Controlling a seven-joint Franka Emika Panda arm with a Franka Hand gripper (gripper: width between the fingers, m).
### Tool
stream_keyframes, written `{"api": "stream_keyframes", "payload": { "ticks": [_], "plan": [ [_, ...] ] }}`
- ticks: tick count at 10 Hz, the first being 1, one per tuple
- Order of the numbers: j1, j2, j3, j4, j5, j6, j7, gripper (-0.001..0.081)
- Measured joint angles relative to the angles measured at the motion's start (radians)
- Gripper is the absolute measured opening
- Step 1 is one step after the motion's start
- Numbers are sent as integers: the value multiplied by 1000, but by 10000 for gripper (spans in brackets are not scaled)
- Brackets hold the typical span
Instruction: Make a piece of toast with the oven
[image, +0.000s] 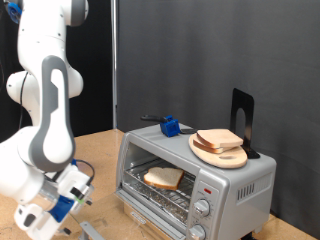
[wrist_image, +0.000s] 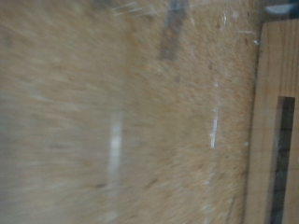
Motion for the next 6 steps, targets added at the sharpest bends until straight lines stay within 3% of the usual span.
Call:
{"api": "stream_keyframes", "payload": {
  "ticks": [1,4,6],
  "plan": [
    [0,8,15,10,-1,-39,-10,806],
    [-66,-49,-13,38,-102,-353,-17,806],
    [-102,-90,-33,44,-139,-505,-18,806]
  ]
}}
